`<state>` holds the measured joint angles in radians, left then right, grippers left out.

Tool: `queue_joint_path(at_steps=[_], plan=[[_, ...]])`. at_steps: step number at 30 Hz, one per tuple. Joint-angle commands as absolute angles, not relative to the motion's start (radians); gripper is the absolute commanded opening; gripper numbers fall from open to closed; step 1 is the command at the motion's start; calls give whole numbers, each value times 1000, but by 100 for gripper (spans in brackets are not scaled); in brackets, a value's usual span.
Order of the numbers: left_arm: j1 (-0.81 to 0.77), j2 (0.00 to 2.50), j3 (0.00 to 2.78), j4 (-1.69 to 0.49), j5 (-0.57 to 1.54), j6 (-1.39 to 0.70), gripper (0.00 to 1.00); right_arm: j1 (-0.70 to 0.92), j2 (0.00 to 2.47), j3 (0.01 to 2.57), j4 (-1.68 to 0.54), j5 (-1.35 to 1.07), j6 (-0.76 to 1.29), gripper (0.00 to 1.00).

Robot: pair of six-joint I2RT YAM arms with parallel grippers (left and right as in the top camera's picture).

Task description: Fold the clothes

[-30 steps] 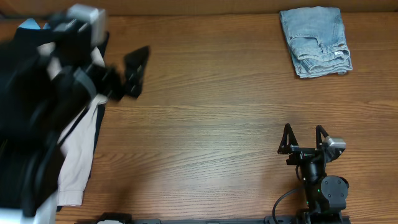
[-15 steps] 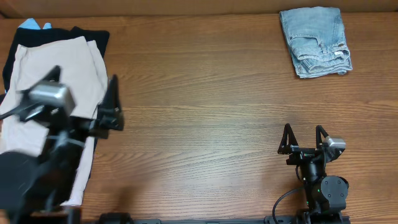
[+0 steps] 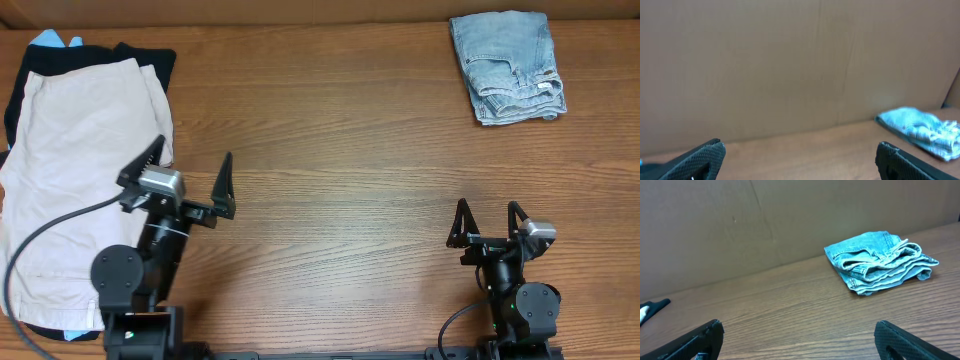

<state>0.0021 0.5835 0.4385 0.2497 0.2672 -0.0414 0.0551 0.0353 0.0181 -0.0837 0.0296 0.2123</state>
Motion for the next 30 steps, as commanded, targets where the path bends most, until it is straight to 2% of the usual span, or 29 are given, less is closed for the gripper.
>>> queue_joint_path(at_steps=[1, 13, 30], plan=[[8, 570, 368, 302, 279, -18, 100, 64, 24, 8, -80, 28, 209, 100], [8, 461, 236, 394, 281, 23, 100, 64, 25, 8, -80, 28, 208, 100], [47, 182, 221, 101, 281, 75, 100, 64, 24, 8, -80, 28, 208, 100]])
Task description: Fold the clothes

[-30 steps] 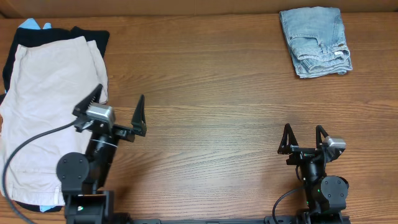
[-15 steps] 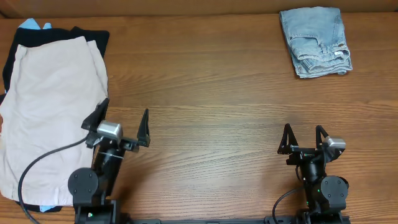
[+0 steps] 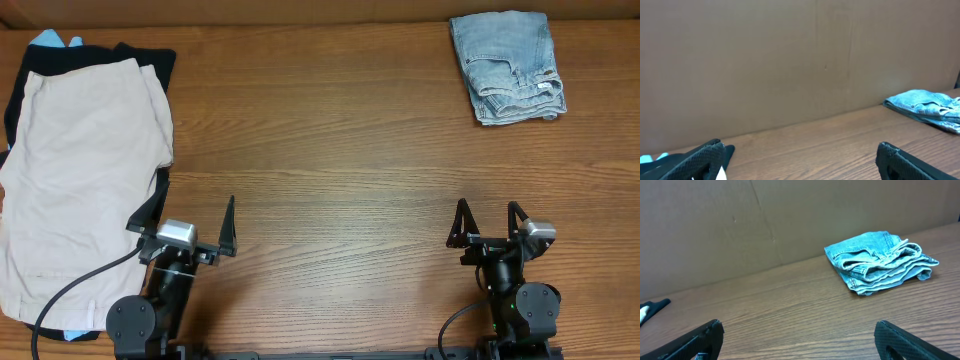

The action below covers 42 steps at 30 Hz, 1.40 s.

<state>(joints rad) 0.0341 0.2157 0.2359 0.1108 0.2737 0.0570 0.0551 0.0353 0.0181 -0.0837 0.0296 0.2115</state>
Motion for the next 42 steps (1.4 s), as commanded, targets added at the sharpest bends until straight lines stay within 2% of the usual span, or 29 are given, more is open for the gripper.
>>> queue_joint_path(at_steps=[1, 12, 19, 42], plan=[[50, 171, 212, 102, 281, 75, 100, 64, 24, 8, -80, 28, 209, 100], [54, 51, 5, 200, 281, 45, 100, 64, 25, 8, -80, 28, 209, 100], [54, 3, 5, -55, 238, 52, 100, 64, 25, 8, -80, 28, 209, 100], [50, 12, 5, -55, 218, 22, 100, 64, 25, 8, -80, 28, 209, 100]])
